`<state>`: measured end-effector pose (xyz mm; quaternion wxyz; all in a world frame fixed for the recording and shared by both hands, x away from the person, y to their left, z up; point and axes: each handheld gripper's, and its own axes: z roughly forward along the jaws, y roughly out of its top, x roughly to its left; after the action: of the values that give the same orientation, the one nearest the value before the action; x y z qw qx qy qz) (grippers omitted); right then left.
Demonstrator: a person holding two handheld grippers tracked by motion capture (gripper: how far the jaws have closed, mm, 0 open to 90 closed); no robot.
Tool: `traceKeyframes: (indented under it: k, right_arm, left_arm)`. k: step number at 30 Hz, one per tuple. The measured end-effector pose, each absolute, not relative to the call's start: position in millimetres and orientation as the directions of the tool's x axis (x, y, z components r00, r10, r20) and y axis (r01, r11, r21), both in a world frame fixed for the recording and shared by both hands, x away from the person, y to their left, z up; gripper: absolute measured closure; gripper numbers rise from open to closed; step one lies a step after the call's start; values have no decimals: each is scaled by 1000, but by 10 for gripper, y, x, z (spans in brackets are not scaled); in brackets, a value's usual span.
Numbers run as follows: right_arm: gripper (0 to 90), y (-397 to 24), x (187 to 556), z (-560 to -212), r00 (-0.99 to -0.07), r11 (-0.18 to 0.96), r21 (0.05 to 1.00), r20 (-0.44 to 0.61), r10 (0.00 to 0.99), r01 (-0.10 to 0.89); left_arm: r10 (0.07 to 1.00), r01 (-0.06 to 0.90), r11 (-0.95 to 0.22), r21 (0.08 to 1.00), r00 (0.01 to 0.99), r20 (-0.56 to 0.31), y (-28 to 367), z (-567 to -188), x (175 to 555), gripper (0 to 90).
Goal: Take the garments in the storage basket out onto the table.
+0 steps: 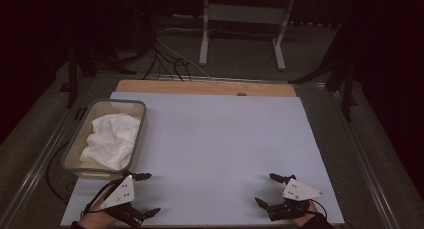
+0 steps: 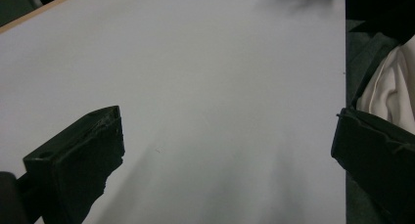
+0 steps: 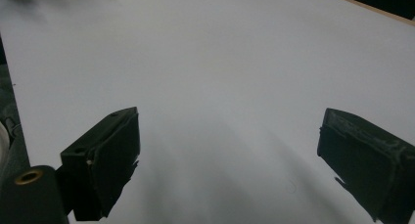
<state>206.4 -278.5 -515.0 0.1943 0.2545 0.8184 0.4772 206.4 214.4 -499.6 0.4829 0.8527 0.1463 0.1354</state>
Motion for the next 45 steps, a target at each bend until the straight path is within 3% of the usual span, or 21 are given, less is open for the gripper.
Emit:
traceKeyframes:
  k: [12,24,45]
  right_arm:
    - [87,-2725,2083,-5158,-800,405,883,-59,598,237]
    - [87,-2743,2072,-5122,-784,393,889,-66,617,234]
    - [87,-2759,2054,-5097,-785,381,896,-64,616,227]
  left_arm:
    - [343,120,-512,851,936,75,2124,-4991,2067,0]
    - [226,65,-534,843,972,68,2096,-4802,2074,0]
    - [174,44,-599,800,982,75,2110,-4486,2173,0]
